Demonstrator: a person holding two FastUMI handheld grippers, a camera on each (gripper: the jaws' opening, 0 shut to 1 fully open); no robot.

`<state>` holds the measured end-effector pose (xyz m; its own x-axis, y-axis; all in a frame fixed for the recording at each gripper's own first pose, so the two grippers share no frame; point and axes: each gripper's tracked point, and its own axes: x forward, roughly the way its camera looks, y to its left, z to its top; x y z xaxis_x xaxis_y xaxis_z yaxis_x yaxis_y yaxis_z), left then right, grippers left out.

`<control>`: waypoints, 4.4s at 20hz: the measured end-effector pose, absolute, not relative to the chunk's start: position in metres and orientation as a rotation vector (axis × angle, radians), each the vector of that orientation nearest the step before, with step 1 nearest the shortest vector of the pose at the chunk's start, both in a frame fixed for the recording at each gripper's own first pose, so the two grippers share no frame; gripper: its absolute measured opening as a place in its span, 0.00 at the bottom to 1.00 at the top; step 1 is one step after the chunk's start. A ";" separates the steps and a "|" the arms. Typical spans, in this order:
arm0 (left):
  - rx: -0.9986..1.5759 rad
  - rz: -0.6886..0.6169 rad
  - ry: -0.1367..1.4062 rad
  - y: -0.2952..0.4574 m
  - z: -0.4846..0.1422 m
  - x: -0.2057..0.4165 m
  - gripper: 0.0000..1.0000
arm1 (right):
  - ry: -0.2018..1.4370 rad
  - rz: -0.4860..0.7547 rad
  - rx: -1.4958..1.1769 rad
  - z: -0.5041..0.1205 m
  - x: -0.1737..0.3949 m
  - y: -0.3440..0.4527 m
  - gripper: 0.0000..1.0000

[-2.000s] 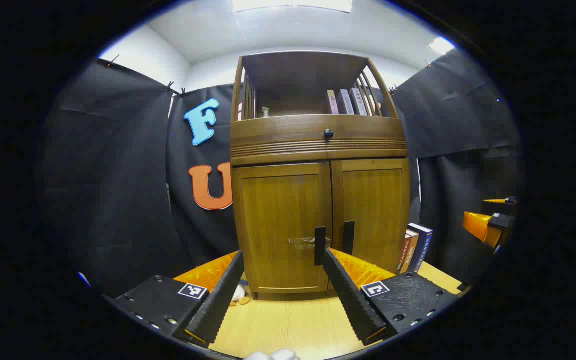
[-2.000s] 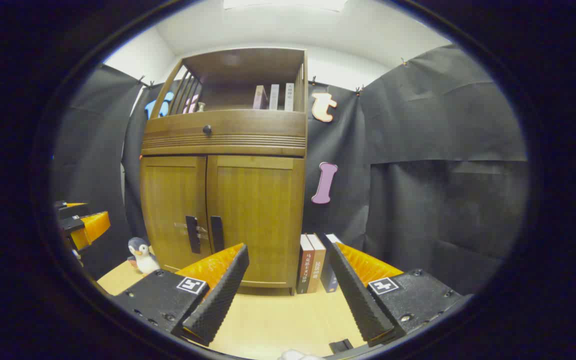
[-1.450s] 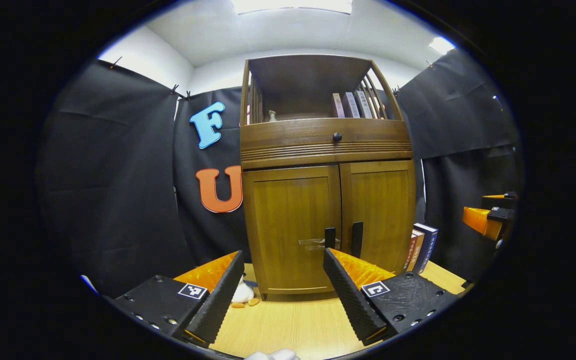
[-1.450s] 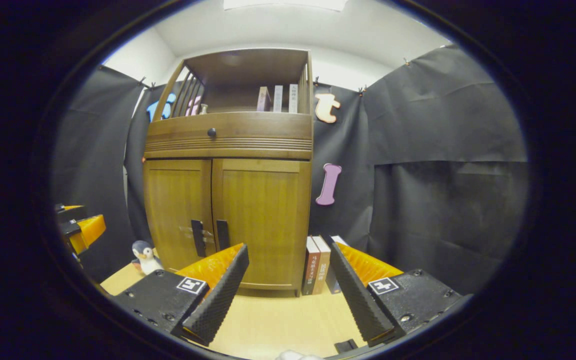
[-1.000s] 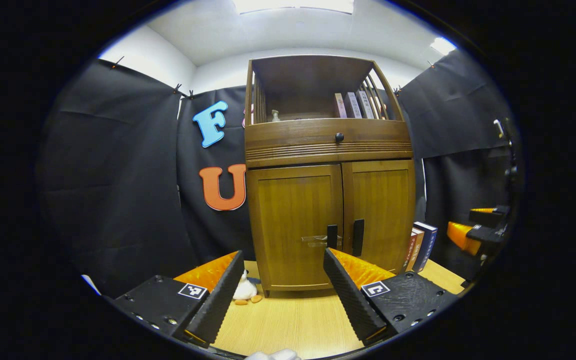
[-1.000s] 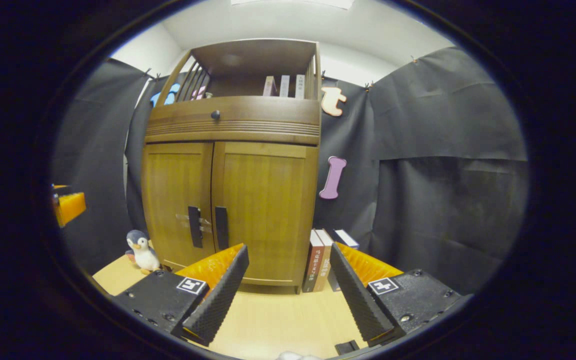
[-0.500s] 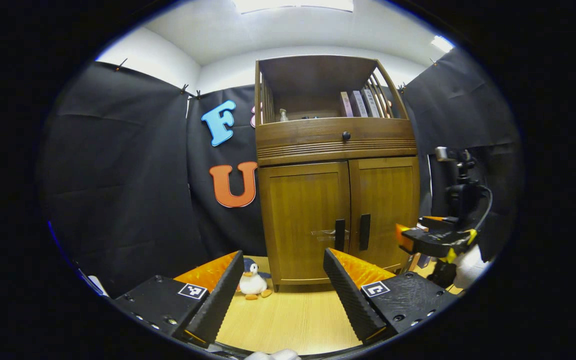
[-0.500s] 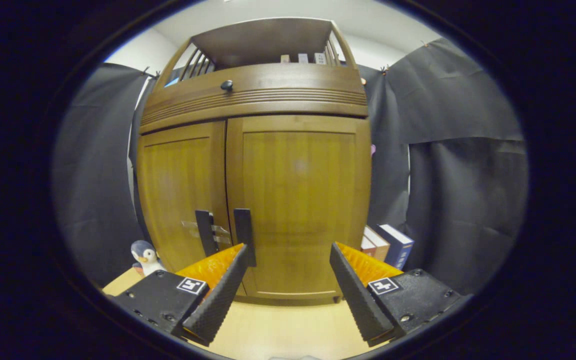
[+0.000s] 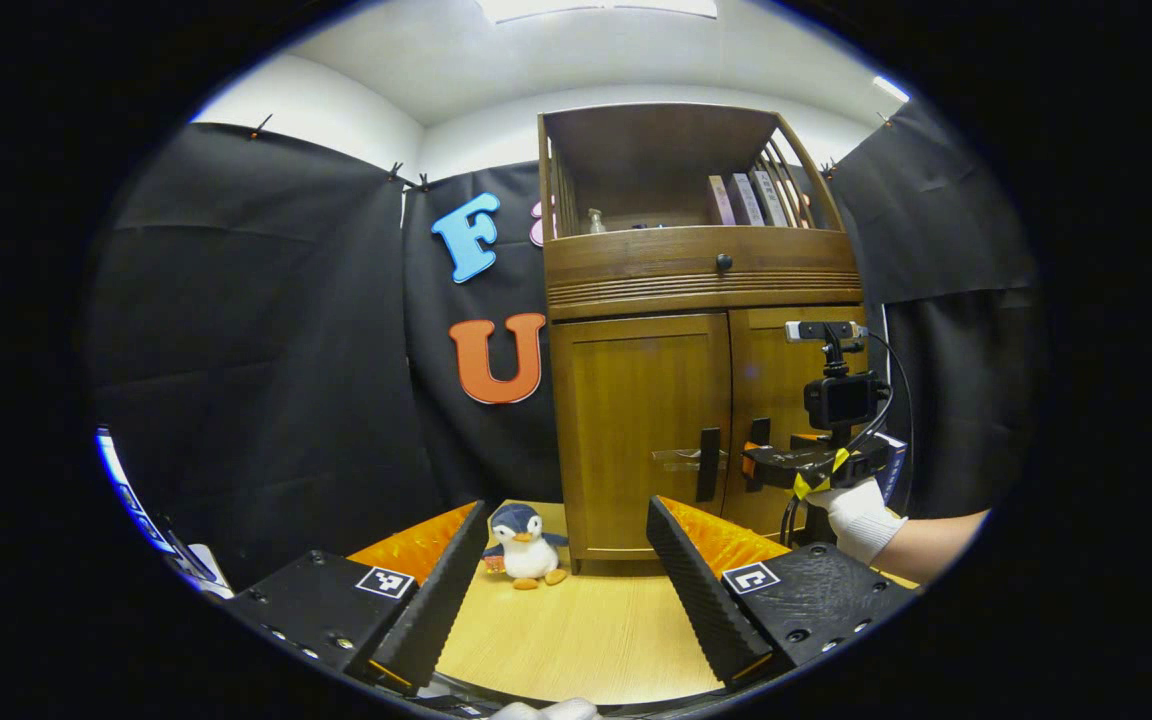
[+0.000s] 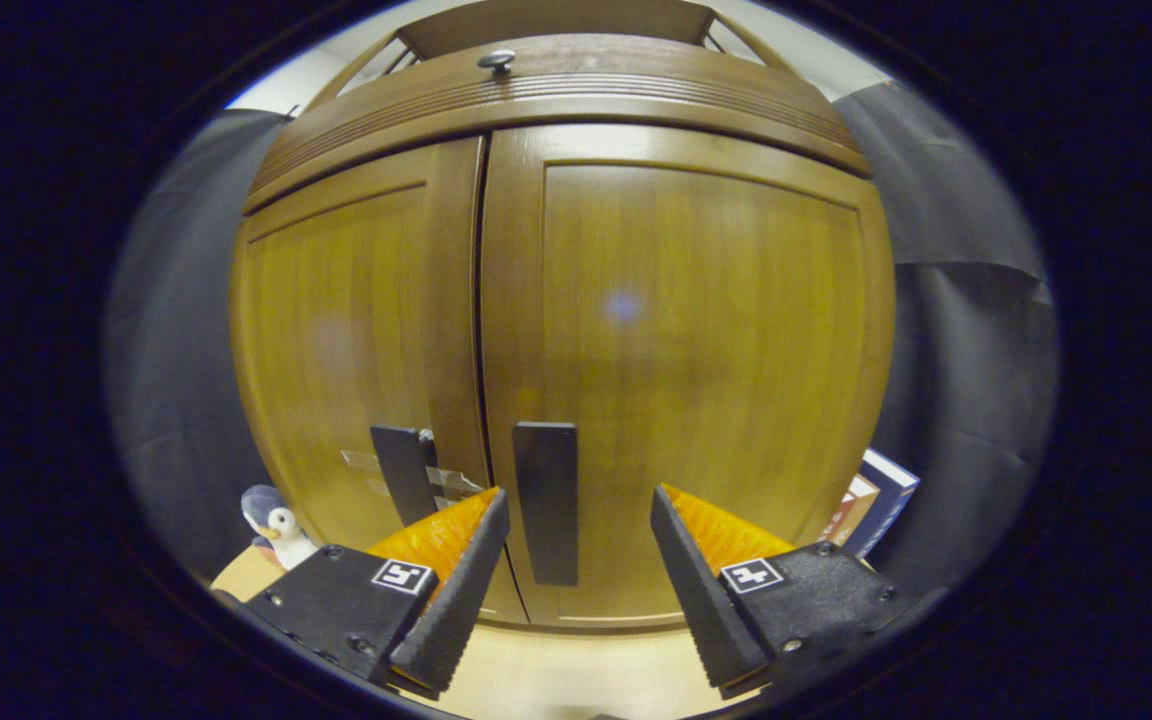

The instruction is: Open the right door of the double-door shoe cabinet with the right hand, and open the left door with the left hand.

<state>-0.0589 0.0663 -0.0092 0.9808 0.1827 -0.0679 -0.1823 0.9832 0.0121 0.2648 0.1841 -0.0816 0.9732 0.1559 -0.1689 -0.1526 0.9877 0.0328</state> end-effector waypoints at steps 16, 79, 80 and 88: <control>0.002 0.225 0.080 0.078 -0.013 -0.065 0.96 | 0.235 0.222 0.009 -0.094 0.285 0.200 0.34; -0.018 -0.079 0.112 -0.034 -0.029 -0.017 0.96 | 0.310 0.300 0.075 -0.115 0.118 -0.131 0.04; -0.015 -0.068 0.112 -0.031 -0.030 -0.016 0.96 | 0.311 0.309 0.068 -0.116 0.119 -0.132 0.04; -0.015 -0.057 0.087 -0.019 -0.024 0.001 0.90 | 0.306 0.352 0.062 -0.115 0.112 -0.132 0.06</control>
<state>0.0014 -0.0194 -0.0238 0.9946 -0.0580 -0.0862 0.0567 0.9982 -0.0177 0.1121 -0.1325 -0.1151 0.8934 0.3483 -0.2837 -0.3295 0.9374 0.1130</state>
